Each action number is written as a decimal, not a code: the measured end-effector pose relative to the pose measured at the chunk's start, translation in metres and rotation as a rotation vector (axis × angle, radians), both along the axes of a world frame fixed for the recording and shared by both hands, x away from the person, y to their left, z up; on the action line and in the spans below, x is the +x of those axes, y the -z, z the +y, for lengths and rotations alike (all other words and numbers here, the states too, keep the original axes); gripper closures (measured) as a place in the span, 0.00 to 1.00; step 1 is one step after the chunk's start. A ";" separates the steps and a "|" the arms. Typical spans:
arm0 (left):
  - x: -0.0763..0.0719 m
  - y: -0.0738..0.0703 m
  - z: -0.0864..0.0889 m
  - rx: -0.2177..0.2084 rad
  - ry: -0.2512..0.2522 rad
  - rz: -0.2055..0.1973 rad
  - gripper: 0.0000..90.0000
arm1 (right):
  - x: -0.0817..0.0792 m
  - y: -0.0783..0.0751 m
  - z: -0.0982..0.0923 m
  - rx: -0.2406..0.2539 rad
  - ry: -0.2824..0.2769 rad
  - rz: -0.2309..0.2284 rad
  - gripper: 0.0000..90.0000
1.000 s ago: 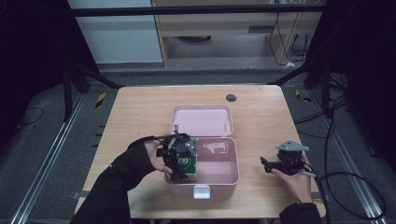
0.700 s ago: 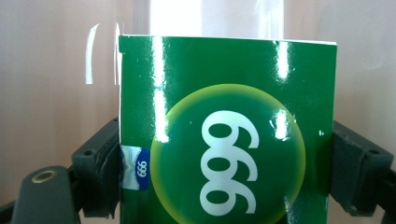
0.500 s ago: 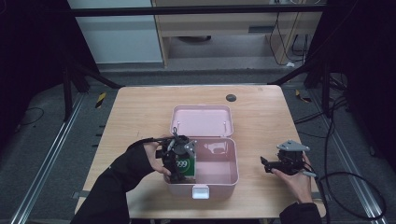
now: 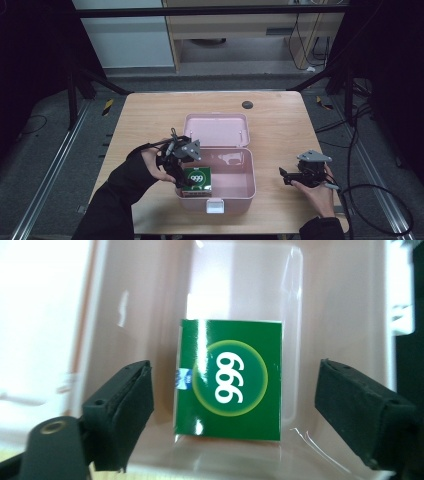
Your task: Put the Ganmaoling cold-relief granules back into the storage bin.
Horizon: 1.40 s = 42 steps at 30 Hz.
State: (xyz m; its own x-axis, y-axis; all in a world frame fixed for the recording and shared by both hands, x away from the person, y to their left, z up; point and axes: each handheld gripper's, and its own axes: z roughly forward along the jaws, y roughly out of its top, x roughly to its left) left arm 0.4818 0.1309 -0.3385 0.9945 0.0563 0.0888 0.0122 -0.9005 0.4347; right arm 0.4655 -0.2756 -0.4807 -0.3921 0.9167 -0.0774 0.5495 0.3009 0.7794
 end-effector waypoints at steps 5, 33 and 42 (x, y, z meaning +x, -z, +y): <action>-0.004 -0.019 0.020 -0.057 -0.049 -0.025 0.28 | -0.001 -0.002 -0.001 0.019 0.011 -0.001 0.04; -0.008 0.050 0.135 -0.288 -0.520 -0.019 0.34 | -0.002 -0.001 -0.004 0.024 0.029 0.007 0.05; -0.004 0.087 0.155 -0.299 -0.725 -0.046 0.30 | -0.002 0.001 -0.002 0.014 0.026 0.009 0.04</action>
